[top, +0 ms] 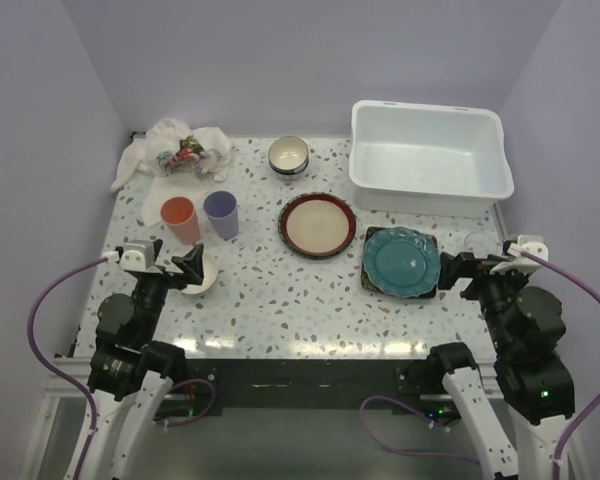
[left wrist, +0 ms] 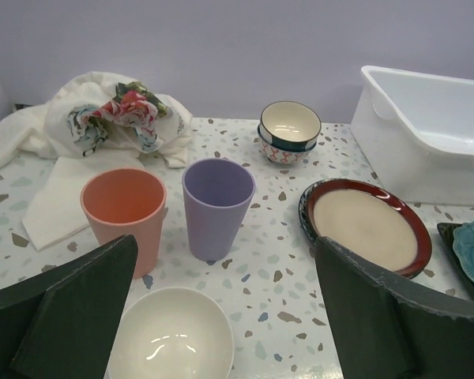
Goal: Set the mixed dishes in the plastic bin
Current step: Adjust the plate on the plate.
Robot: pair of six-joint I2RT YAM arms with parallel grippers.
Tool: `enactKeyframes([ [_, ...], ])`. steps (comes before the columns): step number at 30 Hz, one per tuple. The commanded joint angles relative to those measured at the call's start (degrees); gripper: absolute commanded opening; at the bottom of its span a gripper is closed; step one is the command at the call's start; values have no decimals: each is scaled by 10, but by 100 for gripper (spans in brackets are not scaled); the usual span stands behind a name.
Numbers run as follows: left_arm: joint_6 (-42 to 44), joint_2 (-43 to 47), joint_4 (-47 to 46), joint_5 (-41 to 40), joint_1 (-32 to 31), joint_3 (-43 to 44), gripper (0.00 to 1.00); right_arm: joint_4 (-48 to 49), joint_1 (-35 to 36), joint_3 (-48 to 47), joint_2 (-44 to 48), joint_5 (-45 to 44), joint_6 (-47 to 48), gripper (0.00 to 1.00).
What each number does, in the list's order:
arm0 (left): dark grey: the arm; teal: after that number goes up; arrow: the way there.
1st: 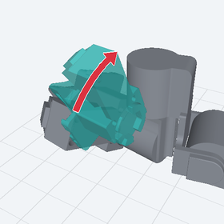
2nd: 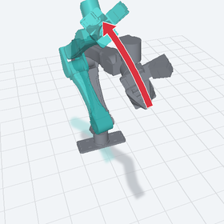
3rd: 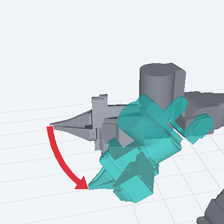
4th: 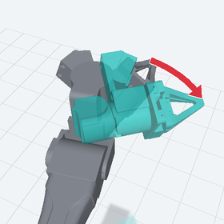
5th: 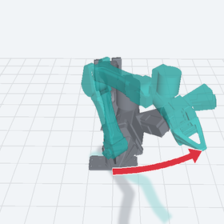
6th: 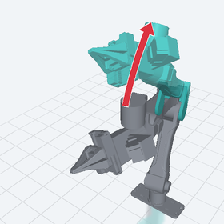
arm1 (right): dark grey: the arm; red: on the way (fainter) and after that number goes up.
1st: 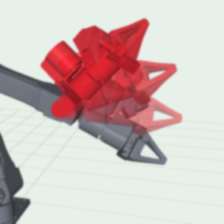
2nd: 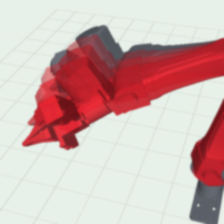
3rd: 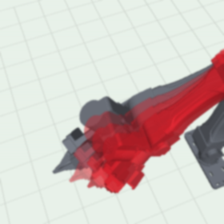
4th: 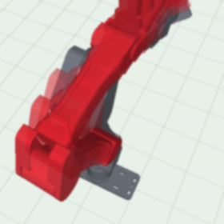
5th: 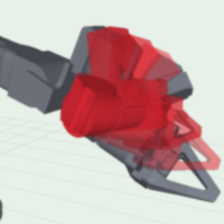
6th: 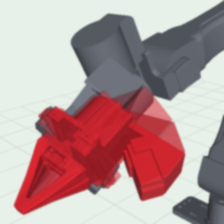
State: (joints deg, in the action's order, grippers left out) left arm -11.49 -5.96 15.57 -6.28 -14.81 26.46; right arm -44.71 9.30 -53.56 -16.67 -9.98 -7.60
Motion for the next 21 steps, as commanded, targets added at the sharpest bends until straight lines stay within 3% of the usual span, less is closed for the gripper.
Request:
enactKeyframes([
  [1, -44, -19, -3, 20, -2, 17, 100, -25, -2, -44, -49, 40, -44, 99],
  [11, -45, 8, -5, 15, -14, 2, 100, -150, -2, -30, -232, 64, -191, 99],
  [21, -45, 28, -6, -8, -55, -4, 100, -85, -5, 88, -268, 16, -343, 99],
])
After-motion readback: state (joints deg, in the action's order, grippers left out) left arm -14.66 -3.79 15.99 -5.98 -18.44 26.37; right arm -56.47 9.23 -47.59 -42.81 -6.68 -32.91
